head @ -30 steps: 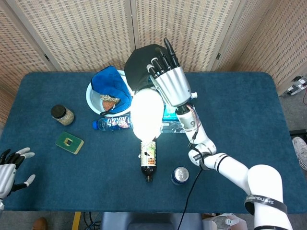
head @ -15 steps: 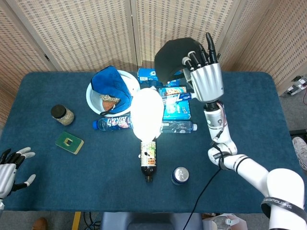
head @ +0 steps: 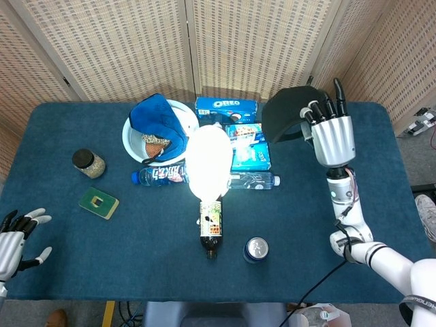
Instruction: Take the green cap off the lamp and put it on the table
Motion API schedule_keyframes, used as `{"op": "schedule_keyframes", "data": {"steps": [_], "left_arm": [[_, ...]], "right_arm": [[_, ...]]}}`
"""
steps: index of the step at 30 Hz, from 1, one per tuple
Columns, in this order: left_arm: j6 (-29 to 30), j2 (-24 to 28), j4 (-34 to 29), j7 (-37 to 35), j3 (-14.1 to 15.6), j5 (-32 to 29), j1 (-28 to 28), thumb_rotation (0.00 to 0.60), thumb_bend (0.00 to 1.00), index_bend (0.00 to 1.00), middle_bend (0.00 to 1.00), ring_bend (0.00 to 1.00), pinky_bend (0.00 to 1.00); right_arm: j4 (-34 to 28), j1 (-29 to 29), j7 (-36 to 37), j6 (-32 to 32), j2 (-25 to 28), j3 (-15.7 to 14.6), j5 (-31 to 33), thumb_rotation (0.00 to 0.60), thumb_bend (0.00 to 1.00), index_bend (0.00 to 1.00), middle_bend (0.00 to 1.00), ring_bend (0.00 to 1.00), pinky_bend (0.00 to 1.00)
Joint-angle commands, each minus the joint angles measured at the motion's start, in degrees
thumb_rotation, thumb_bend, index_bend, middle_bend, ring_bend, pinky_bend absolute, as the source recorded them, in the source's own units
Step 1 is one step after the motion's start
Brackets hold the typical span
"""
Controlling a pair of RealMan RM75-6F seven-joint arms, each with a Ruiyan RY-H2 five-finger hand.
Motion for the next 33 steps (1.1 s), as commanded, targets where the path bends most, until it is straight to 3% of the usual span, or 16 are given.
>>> {"op": "schedule_keyframes", "data": {"steps": [1,14,24,33], "left_arm": [[-0.26,-0.14,0.17,-0.10,0.05,-0.08,-0.08,0.600,0.23,0.26,0.17,0.16,0.00],[-0.92,-0.64,1.16,-1.24,0.00,0.10,-0.65,0.600,0.23,0.26,0.17,0.16,0.00],[-1.63,-0.99,1.83,-1.72,0.12,-0.12,-0.93,0.600,0.23,0.26,0.17,0.16,0.00],[-1.79,-1.19,2.05,-1.74,0.26,-0.30,-0.90,0.600,0.23,0.26,0.17,0.16,0.00]], "right_arm": [[0.32,-1.40,0.25,0.87,-0.40,-1.13,-0.08,0.600,0.57,0.93,0.50,0.22,0.00],[8.04,-4.03,1.31,1.95,-6.94,-4.36,-1.32,0.600,0.57,0.93,0.50,0.22,0.00],[15.00,-6.80,1.89,3.32,-13.05,-8.50,-3.85,0.600,0.57,0.93,0.49,0.22,0.00],[7.36,-11.14,-3.26,2.16,-11.06,-11.17,-4.10,0.600,0.52,0.65,0.35,0.15,0.00]]}}
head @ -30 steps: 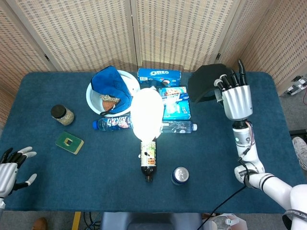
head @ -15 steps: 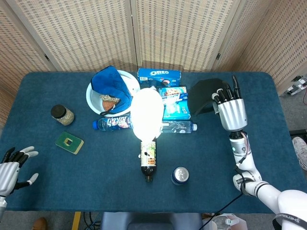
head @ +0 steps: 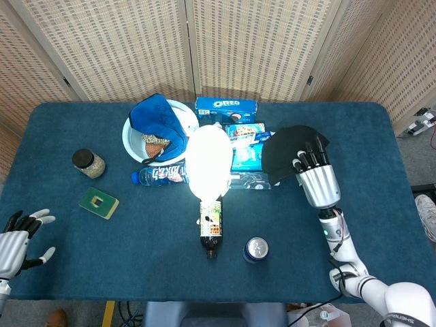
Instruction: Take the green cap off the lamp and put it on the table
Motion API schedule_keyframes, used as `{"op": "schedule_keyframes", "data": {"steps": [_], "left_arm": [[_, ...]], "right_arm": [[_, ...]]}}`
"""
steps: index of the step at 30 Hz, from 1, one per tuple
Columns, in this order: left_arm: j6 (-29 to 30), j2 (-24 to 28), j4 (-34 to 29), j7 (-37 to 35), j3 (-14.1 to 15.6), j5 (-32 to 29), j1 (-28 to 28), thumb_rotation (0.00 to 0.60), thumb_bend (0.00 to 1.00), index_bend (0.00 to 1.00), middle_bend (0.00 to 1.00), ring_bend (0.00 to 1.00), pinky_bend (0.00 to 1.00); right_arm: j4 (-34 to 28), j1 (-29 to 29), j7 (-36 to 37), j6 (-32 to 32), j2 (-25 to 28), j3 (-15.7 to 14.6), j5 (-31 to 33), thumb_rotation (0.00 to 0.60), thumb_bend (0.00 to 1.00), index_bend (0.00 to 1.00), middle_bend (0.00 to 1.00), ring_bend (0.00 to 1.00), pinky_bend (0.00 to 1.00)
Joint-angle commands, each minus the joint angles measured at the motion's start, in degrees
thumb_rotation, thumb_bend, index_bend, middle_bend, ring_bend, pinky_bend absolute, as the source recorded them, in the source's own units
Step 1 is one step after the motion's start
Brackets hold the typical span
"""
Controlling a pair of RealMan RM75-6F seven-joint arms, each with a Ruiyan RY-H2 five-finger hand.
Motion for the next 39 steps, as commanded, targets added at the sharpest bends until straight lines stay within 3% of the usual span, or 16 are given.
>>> {"op": "schedule_keyframes", "data": {"steps": [1,7,11,14,23,39], "left_arm": [[0.03,0.04,0.06,-0.02,-0.01,0.01,0.00,0.600,0.23,0.26,0.17,0.16,0.00],[0.10,-0.23,0.41,0.62,-0.01,-0.19,0.04,0.600,0.23,0.26,0.17,0.16,0.00],[0.11,-0.09,0.36,0.53,0.11,0.03,0.04,0.600,0.23,0.26,0.17,0.16,0.00],[0.19,0.02,0.34,0.38,0.09,0.09,0.04,0.600,0.23,0.26,0.17,0.16,0.00],[0.03,0.51,0.01,0.28,0.30,0.00,0.15,0.600,0.23,0.26,0.17,0.16,0.00],[0.54,0.70,-0.72,0.42,0.67,1.14,0.16,0.600,0.23,0.26,0.17,0.16,0.00]], "right_arm": [[-5.44,-2.09,-3.18,-0.71,2.21,-1.10,-0.01,0.600,0.50,0.62,0.34,0.14,0.00],[-14.37,-4.15,-8.01,-1.05,5.72,-0.98,0.65,0.600,0.26,0.42,0.29,0.10,0.00],[-17.79,-5.06,-9.78,-2.66,7.04,-0.95,1.62,0.600,0.09,0.31,0.24,0.07,0.00],[-19.79,-5.50,-10.30,-3.48,7.65,-0.95,1.85,0.600,0.01,0.24,0.22,0.05,0.00],[-27.21,-6.75,-13.05,-7.68,11.20,-1.50,3.37,0.600,0.00,0.05,0.11,0.00,0.00],[-32.78,-10.02,-12.38,-9.61,14.58,-5.44,0.79,0.600,0.00,0.00,0.00,0.00,0.00]]}}
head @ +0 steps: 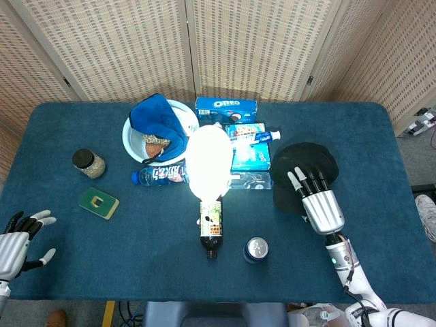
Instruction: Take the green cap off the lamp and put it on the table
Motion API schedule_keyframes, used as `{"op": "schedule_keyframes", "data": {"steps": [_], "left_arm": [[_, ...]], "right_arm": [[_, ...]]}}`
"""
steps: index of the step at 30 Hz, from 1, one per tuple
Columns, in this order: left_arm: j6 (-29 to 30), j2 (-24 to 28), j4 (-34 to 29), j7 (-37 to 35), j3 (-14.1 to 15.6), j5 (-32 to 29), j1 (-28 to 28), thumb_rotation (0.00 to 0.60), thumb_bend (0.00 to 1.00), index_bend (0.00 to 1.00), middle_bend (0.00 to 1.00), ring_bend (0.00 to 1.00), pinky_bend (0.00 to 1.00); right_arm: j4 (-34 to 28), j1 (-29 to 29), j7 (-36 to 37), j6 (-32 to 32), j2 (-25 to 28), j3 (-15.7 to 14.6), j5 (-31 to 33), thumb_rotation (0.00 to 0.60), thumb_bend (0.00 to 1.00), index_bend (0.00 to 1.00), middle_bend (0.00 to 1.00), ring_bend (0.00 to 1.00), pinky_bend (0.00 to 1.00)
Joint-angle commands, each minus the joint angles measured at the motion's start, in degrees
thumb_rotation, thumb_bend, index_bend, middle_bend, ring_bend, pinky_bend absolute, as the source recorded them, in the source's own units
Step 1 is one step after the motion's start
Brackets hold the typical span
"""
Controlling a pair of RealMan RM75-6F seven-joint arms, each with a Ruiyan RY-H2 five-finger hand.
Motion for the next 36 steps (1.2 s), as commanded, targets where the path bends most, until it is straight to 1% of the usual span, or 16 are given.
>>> {"op": "schedule_keyframes", "data": {"steps": [1,6,10,13,16,22,26,28,30,32,34,36], "left_arm": [[0.18,0.10,-0.21,-0.24,0.06,0.24,0.04,0.600,0.23,0.26,0.17,0.16,0.00],[0.10,0.37,-0.67,-0.10,0.24,0.64,-0.06,0.600,0.23,0.26,0.17,0.16,0.00],[-0.01,0.53,-1.21,0.42,0.29,0.62,-0.12,0.600,0.23,0.26,0.17,0.16,0.00],[-0.14,0.60,-1.76,0.99,0.34,0.71,-0.25,0.600,0.23,0.26,0.17,0.16,0.00],[-0.19,0.64,-2.19,1.50,0.37,0.81,-0.34,0.600,0.23,0.26,0.17,0.16,0.00],[-0.38,0.92,-3.02,2.37,0.46,0.66,-0.42,0.600,0.23,0.26,0.17,0.16,0.00],[-0.03,1.22,-3.39,2.61,0.52,0.84,-0.29,0.600,0.23,0.26,0.17,0.16,0.00],[0.09,1.26,-3.42,2.52,0.56,0.83,-0.19,0.600,0.23,0.26,0.17,0.16,0.00],[-0.17,1.25,-3.36,2.60,0.67,0.73,-0.22,0.600,0.23,0.26,0.17,0.16,0.00],[-0.43,1.14,-3.33,2.68,0.76,0.80,-0.34,0.600,0.23,0.26,0.17,0.16,0.00],[-0.56,1.06,-3.42,2.67,0.78,0.88,-0.44,0.600,0.23,0.26,0.17,0.16,0.00],[-0.37,1.07,-3.42,2.58,0.74,1.13,-0.48,0.600,0.23,0.26,0.17,0.16,0.00]], "right_arm": [[-1.34,-0.61,-0.21,-0.83,1.05,-0.53,0.11,0.600,0.00,0.00,0.00,0.00,0.00],[-4.03,-0.82,-2.42,-3.55,3.24,-1.63,0.23,0.600,0.00,0.00,0.00,0.00,0.00],[-5.08,-1.03,-3.69,-3.94,3.60,-1.98,-0.36,0.600,0.00,0.00,0.00,0.00,0.00],[-5.34,-0.86,-5.19,-5.69,3.58,-2.19,0.05,0.600,0.00,0.00,0.00,0.00,0.00],[-6.09,-0.23,-6.53,-8.31,3.23,-1.67,1.74,0.600,0.00,0.00,0.00,0.00,0.00],[-6.13,1.41,-8.32,-11.41,1.13,-0.23,3.39,0.600,0.00,0.00,0.00,0.00,0.00],[-6.61,2.35,-8.26,-12.08,0.18,0.57,3.26,0.600,0.00,0.00,0.00,0.00,0.00],[-7.01,2.44,-8.26,-11.84,0.24,0.74,3.00,0.600,0.00,0.00,0.00,0.00,0.00],[-8.40,2.64,-8.39,-12.95,0.87,0.95,3.98,0.600,0.00,0.00,0.00,0.00,0.00],[-9.94,3.06,-9.38,-14.42,1.62,0.89,4.82,0.600,0.00,0.00,0.00,0.00,0.00],[-11.02,3.51,-10.70,-15.17,2.16,0.32,4.22,0.600,0.00,0.00,0.00,0.00,0.00],[-11.54,3.64,-10.03,-15.29,2.55,-0.25,3.22,0.600,0.00,0.00,0.00,0.00,0.00]]}}
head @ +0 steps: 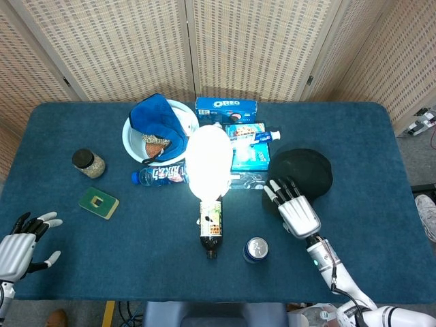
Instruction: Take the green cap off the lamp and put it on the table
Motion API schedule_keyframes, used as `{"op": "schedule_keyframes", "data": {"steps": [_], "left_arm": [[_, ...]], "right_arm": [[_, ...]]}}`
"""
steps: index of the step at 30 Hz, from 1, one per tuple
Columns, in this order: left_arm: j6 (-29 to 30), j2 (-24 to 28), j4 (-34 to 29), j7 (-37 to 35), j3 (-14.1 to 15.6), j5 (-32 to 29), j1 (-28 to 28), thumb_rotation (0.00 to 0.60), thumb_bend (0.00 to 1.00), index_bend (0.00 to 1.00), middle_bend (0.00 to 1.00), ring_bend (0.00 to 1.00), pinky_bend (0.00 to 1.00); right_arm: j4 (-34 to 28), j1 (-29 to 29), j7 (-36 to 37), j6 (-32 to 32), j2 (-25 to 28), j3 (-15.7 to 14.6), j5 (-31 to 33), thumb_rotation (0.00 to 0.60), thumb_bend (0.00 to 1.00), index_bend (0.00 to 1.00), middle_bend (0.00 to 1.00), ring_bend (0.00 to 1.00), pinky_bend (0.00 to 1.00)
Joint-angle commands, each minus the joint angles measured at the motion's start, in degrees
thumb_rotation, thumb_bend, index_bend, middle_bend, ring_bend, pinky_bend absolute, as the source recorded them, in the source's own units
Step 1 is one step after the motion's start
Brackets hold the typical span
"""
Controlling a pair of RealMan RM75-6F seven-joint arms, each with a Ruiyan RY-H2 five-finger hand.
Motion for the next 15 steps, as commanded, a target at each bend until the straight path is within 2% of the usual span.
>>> {"op": "schedule_keyframes", "data": {"steps": [1,9,15], "left_arm": [[0.36,0.06,0.06,-0.14,-0.06,0.23,0.02,0.600,0.23,0.26,0.17,0.16,0.00],[0.73,0.39,0.22,-0.48,0.06,0.02,0.41,0.600,0.23,0.26,0.17,0.16,0.00],[0.87,0.41,-0.13,-0.12,0.03,0.40,0.28,0.600,0.23,0.26,0.17,0.16,0.00]], "right_arm": [[-1.15,0.35,0.96,-0.67,1.13,-1.08,-1.42,0.600,0.00,0.00,0.00,0.00,0.00],[-1.09,-1.77,3.96,3.16,3.50,-3.97,-6.42,0.600,0.00,0.00,0.00,0.00,0.00],[-1.93,-3.58,3.63,5.29,5.26,-4.69,-7.19,0.600,0.00,0.00,0.00,0.00,0.00]]}}
